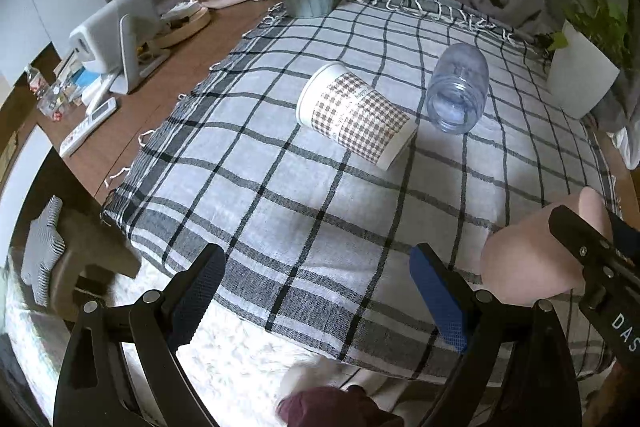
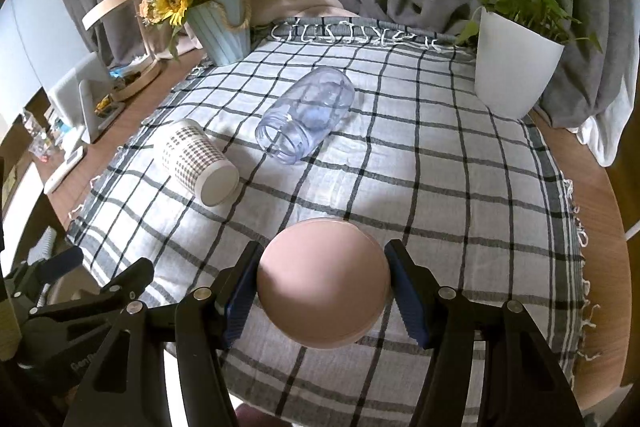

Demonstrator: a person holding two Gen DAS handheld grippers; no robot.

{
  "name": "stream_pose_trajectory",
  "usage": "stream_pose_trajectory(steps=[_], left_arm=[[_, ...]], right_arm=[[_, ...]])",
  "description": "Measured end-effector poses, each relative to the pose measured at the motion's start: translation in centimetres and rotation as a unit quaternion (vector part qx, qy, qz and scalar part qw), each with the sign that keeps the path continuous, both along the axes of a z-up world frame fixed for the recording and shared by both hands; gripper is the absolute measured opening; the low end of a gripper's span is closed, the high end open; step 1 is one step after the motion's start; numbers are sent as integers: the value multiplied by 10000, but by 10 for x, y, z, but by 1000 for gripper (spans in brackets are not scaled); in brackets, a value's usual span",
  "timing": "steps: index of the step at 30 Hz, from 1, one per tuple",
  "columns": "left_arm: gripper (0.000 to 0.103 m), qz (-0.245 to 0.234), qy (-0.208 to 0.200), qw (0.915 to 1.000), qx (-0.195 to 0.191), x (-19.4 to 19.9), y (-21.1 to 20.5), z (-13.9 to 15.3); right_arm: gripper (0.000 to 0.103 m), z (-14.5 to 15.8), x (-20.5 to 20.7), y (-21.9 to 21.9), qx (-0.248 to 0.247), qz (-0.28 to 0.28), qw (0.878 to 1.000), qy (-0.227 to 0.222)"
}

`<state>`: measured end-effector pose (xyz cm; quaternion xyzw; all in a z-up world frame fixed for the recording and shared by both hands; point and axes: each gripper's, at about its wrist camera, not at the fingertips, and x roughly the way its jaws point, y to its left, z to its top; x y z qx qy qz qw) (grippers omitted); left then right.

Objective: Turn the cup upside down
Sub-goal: 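Open the right gripper and lift it away from the cup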

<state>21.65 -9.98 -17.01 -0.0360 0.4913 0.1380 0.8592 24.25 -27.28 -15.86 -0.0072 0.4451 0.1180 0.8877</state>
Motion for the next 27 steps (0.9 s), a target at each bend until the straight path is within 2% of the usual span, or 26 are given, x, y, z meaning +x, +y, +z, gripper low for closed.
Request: stream_pose_trajectory(steps=[3,4,5,6,12,20,25,27], left_arm=[[96,25,-71,10000,11,-1,1,3],[97,24,-103,9999,-9,-2,1,5],[97,25,-119,9999,7,-2,2,6],[97,6,-129,9999,40,-2,1,7],[97,-190,-267,9994,103,-6,1,16],[98,-458,-521,9976,82,-20,11,30],[103,-803,-938,9923,26,-52,22,55],[103,-986,-1187,9880,-3,-71,27,67]], right_arm=[[64,-1,0,-4,128,-25,9999,24],[68,-2,1,-5,197,-56,9998,88],[77,-4,1,-7,236,-130,9995,152],[82,-5,2,-9,251,-204,9993,179],[82,-2,-1,-8,244,-366,9989,140],[87,19,-24,-6,217,-714,9969,-246],[88,48,-64,4,153,-989,9926,-684],[92,62,-88,10,140,-1147,9892,-902]])
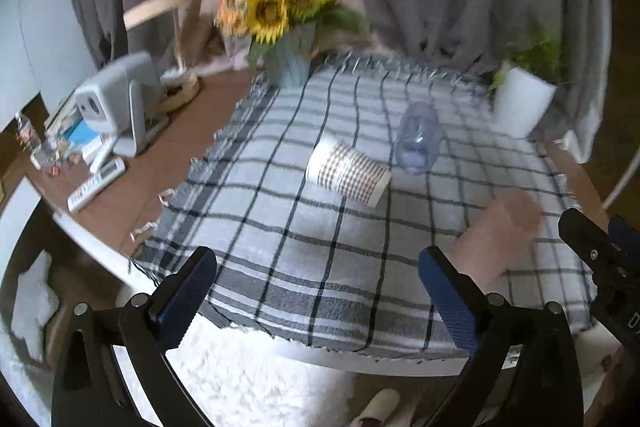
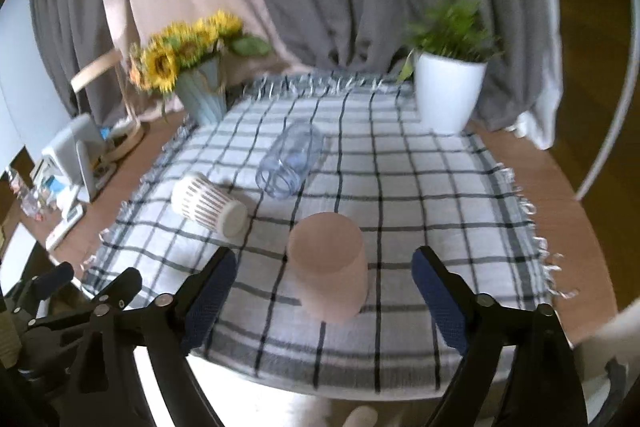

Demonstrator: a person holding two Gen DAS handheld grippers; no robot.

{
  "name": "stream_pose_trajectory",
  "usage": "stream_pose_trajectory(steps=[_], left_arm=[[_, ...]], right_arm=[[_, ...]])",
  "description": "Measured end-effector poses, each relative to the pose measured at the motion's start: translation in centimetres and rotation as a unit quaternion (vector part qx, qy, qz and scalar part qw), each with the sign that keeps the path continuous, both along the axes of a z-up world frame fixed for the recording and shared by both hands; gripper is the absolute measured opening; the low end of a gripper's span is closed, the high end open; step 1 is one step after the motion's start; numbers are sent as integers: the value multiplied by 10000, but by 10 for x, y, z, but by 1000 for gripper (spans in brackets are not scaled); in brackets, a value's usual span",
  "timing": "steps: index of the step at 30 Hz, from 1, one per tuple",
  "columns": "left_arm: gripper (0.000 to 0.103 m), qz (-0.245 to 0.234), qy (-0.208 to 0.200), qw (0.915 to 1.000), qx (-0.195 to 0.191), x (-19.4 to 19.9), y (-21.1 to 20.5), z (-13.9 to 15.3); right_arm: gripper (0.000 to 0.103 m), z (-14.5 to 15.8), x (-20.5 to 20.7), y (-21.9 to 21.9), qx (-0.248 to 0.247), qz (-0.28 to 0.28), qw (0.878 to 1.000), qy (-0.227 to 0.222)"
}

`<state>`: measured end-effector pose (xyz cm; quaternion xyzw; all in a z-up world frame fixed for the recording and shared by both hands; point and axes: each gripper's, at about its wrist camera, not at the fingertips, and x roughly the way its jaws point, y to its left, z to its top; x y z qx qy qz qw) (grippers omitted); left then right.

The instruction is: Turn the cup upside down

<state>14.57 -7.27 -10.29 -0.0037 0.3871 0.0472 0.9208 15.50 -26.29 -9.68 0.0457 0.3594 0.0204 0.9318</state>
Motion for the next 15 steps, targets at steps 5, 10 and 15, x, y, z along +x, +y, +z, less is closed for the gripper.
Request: stream_pose_trajectory(steps=[5,10,15], left_arm=[[103,-573,-491,9970,153,-51,13,28],[103,-841,-691,9940,91,-87,24,50],[103,-988,-918,9908,134,-118,29,66]], right_arm=[[92,27,-63,19,-57,-425,9984,-365],[92,46,-119,37,-42,-737,9956,-576],[93,59,-155,46,-86,-914,9938,-632]])
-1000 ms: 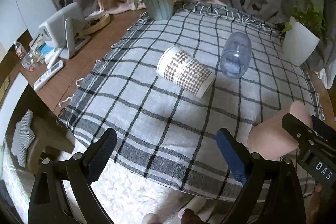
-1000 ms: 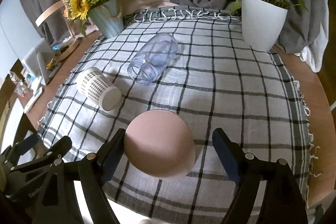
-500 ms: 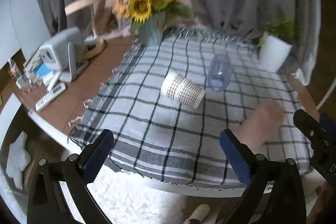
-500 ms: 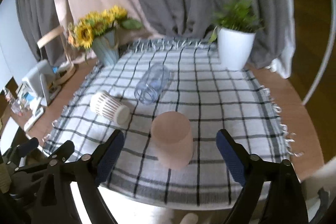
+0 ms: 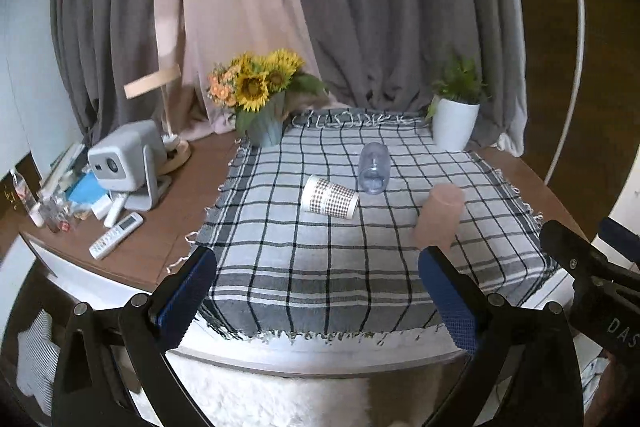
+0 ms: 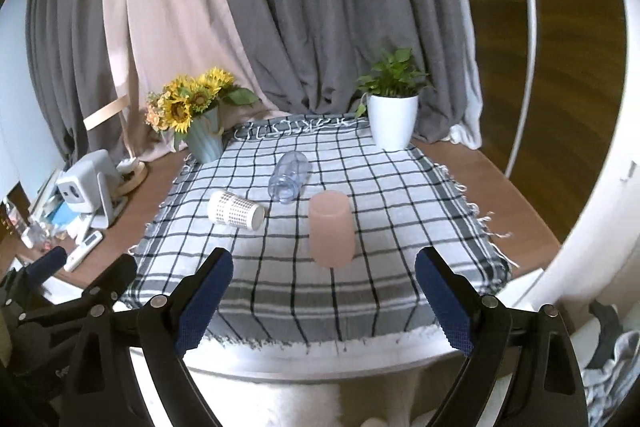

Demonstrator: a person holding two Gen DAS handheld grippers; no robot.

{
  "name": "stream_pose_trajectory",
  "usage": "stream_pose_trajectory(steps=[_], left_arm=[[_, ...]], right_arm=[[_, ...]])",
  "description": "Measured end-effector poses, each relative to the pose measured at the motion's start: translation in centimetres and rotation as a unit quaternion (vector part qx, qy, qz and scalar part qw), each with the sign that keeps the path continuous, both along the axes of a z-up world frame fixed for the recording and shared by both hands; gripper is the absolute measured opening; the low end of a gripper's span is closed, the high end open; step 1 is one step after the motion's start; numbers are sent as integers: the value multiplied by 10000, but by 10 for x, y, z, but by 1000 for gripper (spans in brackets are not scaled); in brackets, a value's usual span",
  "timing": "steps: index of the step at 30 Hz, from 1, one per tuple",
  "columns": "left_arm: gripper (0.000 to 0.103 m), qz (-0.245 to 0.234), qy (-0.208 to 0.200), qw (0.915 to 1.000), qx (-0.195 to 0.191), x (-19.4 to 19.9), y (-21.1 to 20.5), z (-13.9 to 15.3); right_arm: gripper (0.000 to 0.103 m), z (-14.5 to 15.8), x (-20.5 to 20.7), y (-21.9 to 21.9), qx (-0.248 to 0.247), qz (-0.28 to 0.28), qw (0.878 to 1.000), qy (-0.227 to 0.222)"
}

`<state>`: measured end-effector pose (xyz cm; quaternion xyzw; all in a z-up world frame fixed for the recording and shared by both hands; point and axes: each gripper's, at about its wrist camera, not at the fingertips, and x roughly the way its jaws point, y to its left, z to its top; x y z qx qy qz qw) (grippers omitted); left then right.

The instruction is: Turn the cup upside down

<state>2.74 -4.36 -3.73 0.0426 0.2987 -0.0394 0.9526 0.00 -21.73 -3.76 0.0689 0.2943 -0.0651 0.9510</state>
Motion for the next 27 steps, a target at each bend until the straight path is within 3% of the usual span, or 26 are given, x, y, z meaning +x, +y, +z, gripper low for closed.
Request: stream_pose_trajectory(steps=[9,14,19,27], left_arm=[[103,11,-368,9993,-120,-44,-5,21],[103,122,-779,9967,-172,-69,-8,33],[103,83,-696,9969,-347,-76,-10,37],[103,62,-841,9960,-295,-85,-16,42]], right_arm=[[93,20,-44,-4,-101,-100,9996,-263],[93,33,-67,-13,-136,-119,9984,-537],[93,42,-88,-19,-124,-49,9970,-757],[93,44,-100,-22,-146,-72,9966,-803]])
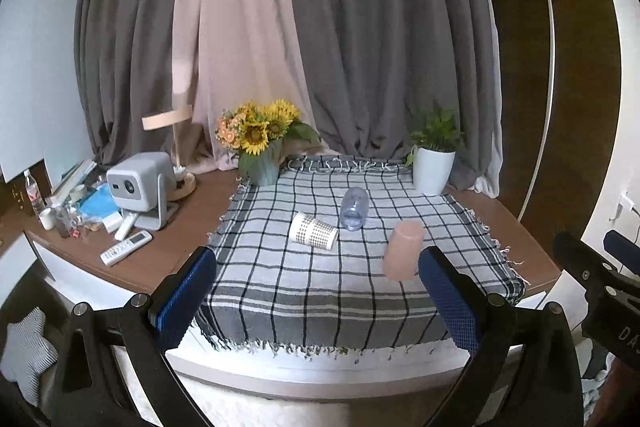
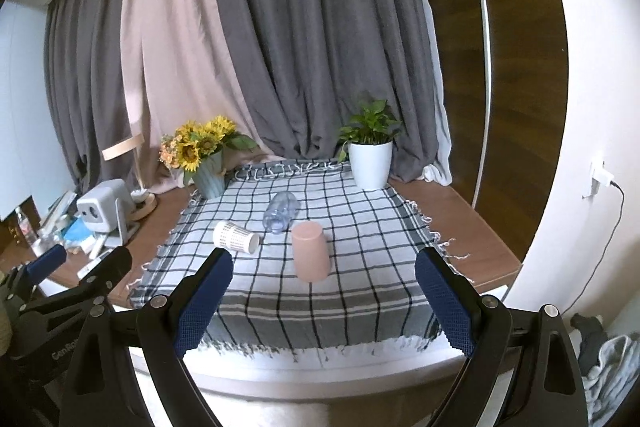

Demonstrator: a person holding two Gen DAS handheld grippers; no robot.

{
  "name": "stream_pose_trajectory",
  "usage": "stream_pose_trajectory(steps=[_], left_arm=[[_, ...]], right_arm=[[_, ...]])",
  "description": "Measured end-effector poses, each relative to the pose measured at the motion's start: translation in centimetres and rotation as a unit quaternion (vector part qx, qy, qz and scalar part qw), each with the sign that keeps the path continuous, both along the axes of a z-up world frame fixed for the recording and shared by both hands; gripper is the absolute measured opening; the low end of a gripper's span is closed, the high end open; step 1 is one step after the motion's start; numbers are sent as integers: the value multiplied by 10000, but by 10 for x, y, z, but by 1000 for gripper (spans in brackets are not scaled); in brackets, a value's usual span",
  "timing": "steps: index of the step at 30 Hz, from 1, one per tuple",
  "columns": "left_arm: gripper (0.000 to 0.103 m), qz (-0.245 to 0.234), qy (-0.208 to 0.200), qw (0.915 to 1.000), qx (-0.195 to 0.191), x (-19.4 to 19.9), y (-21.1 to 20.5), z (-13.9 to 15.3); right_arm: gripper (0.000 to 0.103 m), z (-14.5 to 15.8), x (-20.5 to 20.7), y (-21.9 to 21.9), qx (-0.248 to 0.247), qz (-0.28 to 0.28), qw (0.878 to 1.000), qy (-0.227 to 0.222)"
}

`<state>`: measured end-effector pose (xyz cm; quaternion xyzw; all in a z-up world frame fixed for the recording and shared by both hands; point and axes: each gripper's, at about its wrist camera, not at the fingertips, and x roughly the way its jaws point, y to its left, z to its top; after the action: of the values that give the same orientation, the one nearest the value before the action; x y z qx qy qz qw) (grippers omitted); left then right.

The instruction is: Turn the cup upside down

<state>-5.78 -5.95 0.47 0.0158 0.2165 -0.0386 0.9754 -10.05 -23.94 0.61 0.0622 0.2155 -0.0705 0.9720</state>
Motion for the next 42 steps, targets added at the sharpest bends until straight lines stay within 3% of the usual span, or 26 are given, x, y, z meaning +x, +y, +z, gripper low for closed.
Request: stream_pose_trajectory(steps=[42], left_arm=[[103,-200,81,9998,-27,8,-4,1]], right_arm=[[93,9,-4,3,-93,-106,9998,-139]])
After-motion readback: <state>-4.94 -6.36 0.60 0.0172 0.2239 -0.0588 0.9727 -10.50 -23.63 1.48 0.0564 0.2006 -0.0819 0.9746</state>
